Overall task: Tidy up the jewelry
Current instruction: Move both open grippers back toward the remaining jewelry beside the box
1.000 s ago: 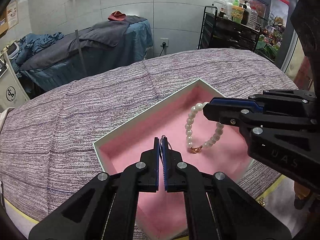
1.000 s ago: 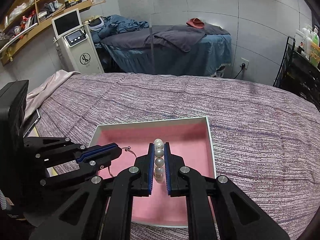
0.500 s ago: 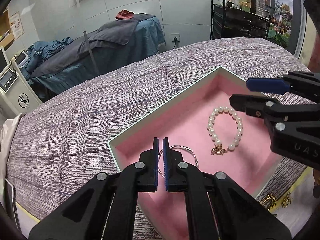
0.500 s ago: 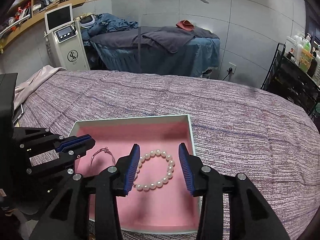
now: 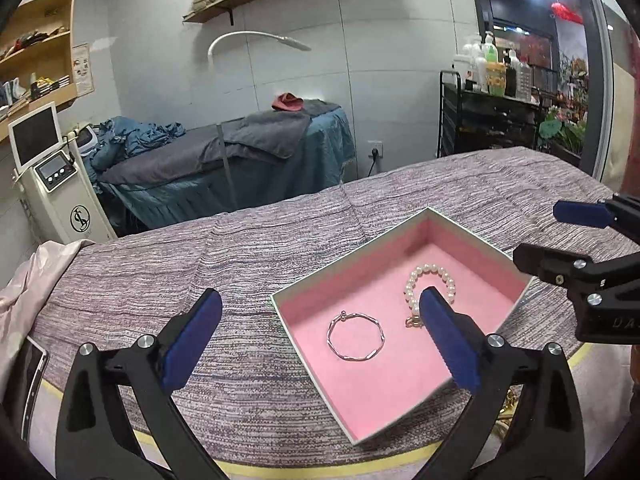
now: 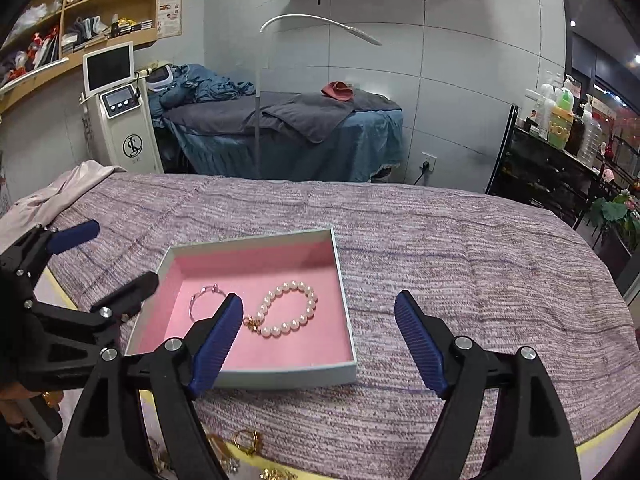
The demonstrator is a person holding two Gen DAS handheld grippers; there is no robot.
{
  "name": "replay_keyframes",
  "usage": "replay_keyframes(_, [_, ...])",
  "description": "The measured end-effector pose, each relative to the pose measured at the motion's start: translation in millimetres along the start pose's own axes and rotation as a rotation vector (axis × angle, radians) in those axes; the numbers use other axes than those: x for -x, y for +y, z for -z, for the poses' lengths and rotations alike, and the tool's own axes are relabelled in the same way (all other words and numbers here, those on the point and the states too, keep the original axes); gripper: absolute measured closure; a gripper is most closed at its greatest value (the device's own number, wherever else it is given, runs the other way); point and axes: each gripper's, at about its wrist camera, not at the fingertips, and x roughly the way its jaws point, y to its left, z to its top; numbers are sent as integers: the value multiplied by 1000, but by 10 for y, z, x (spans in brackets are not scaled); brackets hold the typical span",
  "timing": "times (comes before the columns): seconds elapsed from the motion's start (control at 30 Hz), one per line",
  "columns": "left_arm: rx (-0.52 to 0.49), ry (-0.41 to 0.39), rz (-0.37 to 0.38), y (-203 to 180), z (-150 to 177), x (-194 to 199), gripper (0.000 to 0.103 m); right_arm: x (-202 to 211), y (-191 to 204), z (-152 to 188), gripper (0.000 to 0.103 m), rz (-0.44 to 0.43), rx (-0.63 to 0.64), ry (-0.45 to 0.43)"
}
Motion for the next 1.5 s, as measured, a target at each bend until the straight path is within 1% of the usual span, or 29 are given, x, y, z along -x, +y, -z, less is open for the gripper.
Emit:
replay_keyframes(0.07, [-1,12,13,-1,137,120,6,46,6,126,26,1,11,20])
replay_keyframes(0.13, [3,28,8,1,258,197,6,89,-13,245,26,-4,4,33])
replay_keyframes(0.2, [18,34,1,8,382,284,6,130,-23,360,26,-7,-3,48])
replay_keyframes(0.33, [53,41,14,11,582,454,6,198,-31,552,26,-21,-7,73])
replay_keyframes(0.4, [67,45,5,3,667,533,6,232,-21,645,26,-27,1,86])
replay_keyframes(0.6, [121,91,0,-10,896,628,6,328,-30,882,26,-45,12,114])
replay_keyframes(0.77, [108,148,19,-108,1088,652,6,366,-6,1044,27,-44,50,143])
replay_keyframes(0.83, [105,160,31,-130,1139,661,6,379,22,1092,31,-42,77,149])
replay_keyframes(0.9, [100,171,42,-169,1185,671,6,380,56,1138,38,-37,105,159])
replay_keyframes(1.0, [95,183,64,-220,1226,693,6,373,88,1182,46,-49,121,173])
replay_keyframes(1.03, [93,187,70,-236,1239,697,6,372,94,1191,47,-53,124,175])
replay_keyframes(1.13, [88,209,91,-288,1277,691,12,354,128,1193,53,-69,137,184])
replay_keyframes(1.17, [85,216,101,-310,1289,689,16,346,137,1187,55,-79,139,186])
replay_keyframes(1.2, [82,221,109,-329,1295,687,20,336,144,1180,55,-91,138,188])
replay_keyframes(1.23, [79,227,119,-349,1303,685,22,322,140,1170,55,-110,131,192])
replay_keyframes(1.3, [75,237,145,-385,1309,682,32,285,119,1144,56,-139,112,201])
replay_keyframes(1.37, [75,246,165,-410,1301,668,38,254,77,1116,56,-169,97,207])
replay_keyframes(1.43, [72,251,176,-424,1303,650,42,228,32,1087,56,-213,93,215])
replay_keyframes(1.5, [74,257,184,-412,1300,623,47,202,-7,1068,56,-229,92,223])
